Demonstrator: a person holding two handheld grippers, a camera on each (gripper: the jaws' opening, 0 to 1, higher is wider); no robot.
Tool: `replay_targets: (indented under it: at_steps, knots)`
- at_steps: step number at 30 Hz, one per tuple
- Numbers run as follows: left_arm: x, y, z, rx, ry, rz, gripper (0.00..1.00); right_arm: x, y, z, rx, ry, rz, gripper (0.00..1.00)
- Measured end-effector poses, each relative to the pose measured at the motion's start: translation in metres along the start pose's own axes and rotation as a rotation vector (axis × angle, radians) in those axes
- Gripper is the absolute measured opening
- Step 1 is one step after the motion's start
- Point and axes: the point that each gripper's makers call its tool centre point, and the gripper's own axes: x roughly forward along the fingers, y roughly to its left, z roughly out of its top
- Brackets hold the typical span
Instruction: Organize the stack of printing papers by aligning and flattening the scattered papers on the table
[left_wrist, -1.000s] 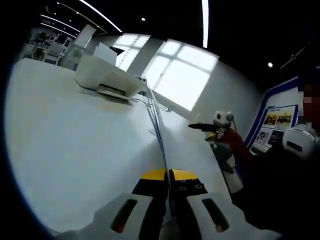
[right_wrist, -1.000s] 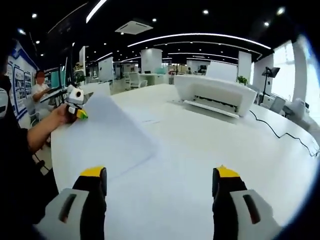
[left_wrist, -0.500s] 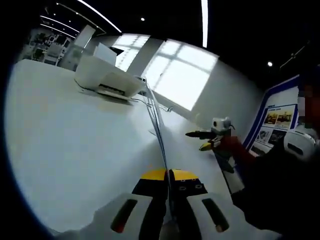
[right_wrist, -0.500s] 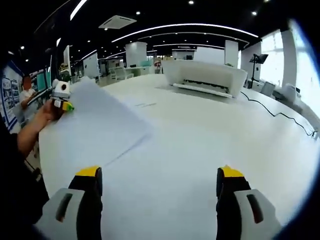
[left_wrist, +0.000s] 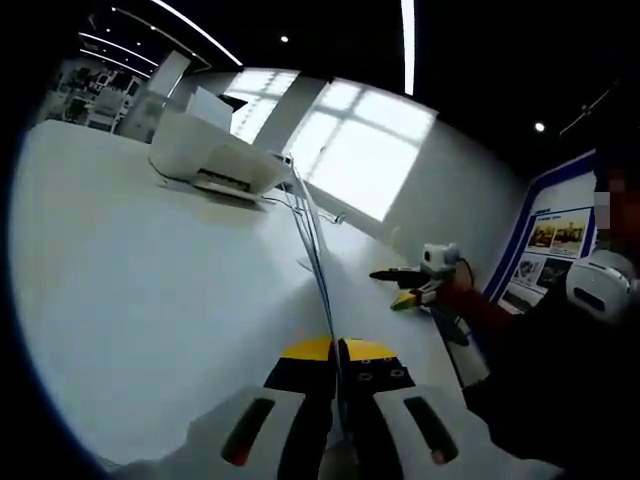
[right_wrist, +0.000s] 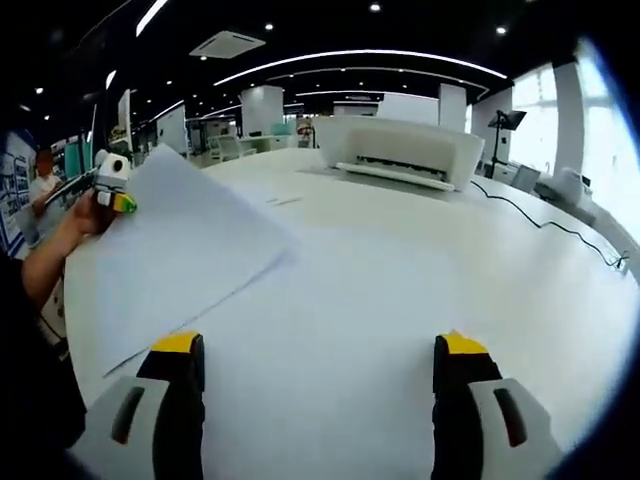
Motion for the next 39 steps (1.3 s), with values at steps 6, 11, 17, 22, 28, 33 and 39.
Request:
replay_targets:
  at_steps: [6,11,17,22,28,33,39]
  knots:
    - [0.001,-0.003,-0.001,0.001,-0.001,0.0,0.07,0.0,-0.001,0.001,0.008,-0.005,0.006,0.8]
    - [-0.001,-0.001,0.0,0.004,-0.002,-0.001,0.07,-0.004,0.001,0.003,0.002,-0.004,0.013,0.75]
    - [0.0,-0.006,-0.002,0.008,-0.003,-0.004,0.07,-0.002,0.006,0.008,-0.002,-0.001,0.031,0.64]
    - [0.0,-0.007,-0.003,0.01,-0.002,-0.008,0.07,-0.005,0.008,0.008,-0.007,0.013,0.035,0.71]
    - [0.0,-0.006,-0.002,0.011,-0.002,-0.013,0.07,-0.019,-0.021,0.004,0.005,0.008,-0.059,0.86]
    - [0.002,-0.011,-0.004,0.013,-0.001,-0.015,0.07,-0.023,-0.037,-0.003,0.032,-0.003,-0.115,0.88]
    - [0.002,-0.012,-0.005,0.013,0.0,-0.012,0.07,-0.02,-0.034,-0.002,0.047,-0.054,-0.078,0.76]
